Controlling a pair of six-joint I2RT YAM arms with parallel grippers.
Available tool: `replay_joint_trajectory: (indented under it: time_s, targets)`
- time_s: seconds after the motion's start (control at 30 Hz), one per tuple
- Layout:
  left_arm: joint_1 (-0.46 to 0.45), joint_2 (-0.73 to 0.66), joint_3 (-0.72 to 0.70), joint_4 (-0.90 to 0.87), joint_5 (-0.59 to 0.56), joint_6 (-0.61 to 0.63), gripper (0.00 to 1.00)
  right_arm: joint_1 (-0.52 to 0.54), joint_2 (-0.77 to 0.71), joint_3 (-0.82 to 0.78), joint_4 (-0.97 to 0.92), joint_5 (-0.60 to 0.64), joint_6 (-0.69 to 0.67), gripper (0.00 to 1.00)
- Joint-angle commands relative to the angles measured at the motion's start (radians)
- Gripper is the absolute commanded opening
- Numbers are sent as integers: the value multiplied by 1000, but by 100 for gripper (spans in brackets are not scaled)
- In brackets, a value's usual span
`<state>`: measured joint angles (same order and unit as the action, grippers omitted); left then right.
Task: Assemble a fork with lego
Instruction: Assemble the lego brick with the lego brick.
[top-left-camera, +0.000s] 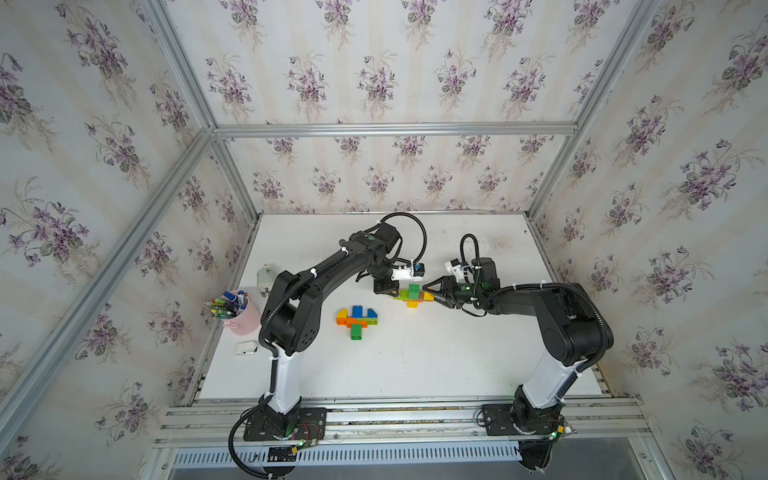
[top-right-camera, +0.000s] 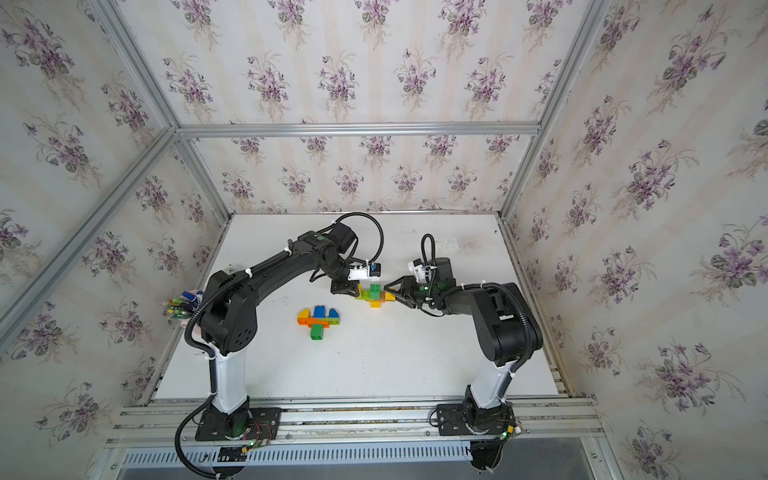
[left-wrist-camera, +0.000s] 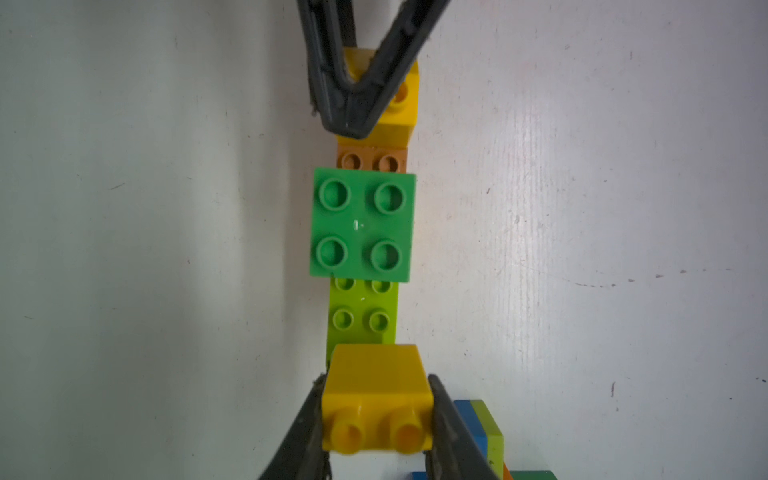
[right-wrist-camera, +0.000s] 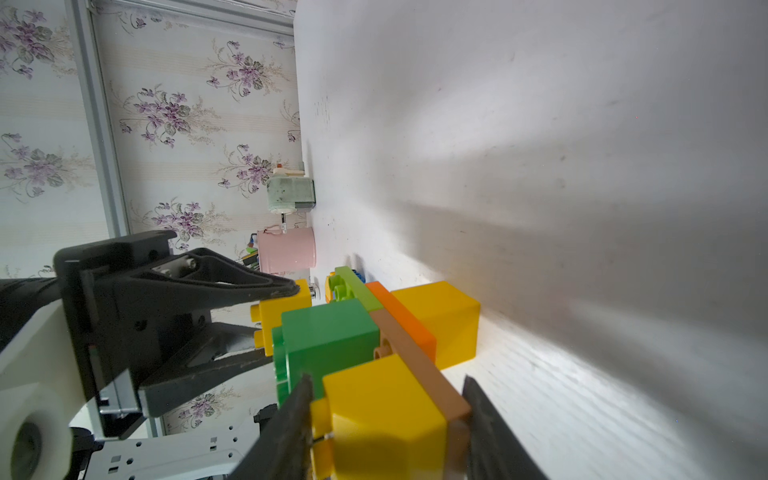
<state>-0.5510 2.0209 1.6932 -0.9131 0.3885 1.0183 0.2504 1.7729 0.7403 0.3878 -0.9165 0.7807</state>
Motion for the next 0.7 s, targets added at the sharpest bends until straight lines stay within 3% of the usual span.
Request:
replay_joint_trajectory:
  time_s: [0.0, 0.2, 0.67]
  targets:
    - [-3, 3, 5, -10, -4, -3, 1, 0, 6, 12, -5, -4, -6, 49]
    - [-9, 16, 10, 24, -25, -26, 0, 0, 8, 27, -37, -2, -28, 49]
    - [-4, 53, 25, 2, -58, 55, 0, 0, 33, 55, -88, -4, -70, 49]
